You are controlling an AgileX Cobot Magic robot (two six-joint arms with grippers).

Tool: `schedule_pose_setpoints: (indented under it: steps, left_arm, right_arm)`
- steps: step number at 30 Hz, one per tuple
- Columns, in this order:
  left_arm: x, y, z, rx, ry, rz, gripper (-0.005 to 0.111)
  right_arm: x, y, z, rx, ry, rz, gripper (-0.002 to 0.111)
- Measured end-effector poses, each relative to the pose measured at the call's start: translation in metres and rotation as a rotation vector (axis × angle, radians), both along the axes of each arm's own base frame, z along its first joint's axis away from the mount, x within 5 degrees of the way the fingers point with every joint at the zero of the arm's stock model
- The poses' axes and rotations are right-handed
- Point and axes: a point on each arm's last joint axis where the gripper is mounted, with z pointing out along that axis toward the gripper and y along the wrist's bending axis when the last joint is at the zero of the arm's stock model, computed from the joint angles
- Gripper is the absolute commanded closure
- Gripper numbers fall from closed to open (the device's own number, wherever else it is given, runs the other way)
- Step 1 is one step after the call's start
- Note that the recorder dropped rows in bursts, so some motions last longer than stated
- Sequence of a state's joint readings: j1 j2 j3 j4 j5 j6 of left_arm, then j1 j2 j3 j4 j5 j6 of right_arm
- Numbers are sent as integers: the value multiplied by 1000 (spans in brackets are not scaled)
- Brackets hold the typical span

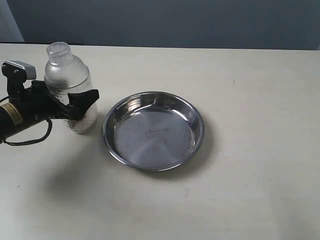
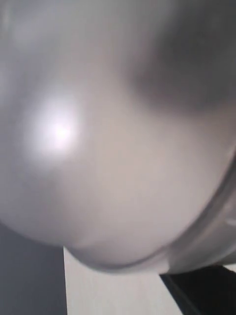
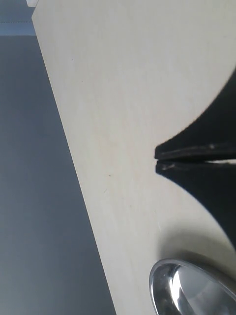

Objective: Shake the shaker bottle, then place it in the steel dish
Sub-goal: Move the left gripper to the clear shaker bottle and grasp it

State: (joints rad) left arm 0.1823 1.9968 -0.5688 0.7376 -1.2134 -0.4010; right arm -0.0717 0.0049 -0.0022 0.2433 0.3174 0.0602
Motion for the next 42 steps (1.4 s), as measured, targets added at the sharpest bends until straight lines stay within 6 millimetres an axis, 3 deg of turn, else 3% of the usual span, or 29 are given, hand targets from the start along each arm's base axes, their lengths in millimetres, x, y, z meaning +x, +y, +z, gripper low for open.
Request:
schedule_pose_setpoints:
  steps: [6,18,27,29,38,42]
  left_arm:
    - [0,1,0,19,-10,4,6]
    - [2,0,-1,33,-16,20,43]
    - [3,-4,-6,10,-32,17,49]
    - [3,-5,-6,19,-38,1,55]
    - [-1,-10,-7,50,-53,-78,103]
    - [-2,-12,-7,52,-56,-100,106]
  right_arm:
    - [0,0,0,0,0,0,109]
    - [0,0,0,0,0,0,109]
    - [0,0,0,0,0,0,109]
    - [0,0,0,0,0,0,109]
    - [0,0,0,0,0,0,109]
    - [0,0,0,0,0,0,109]
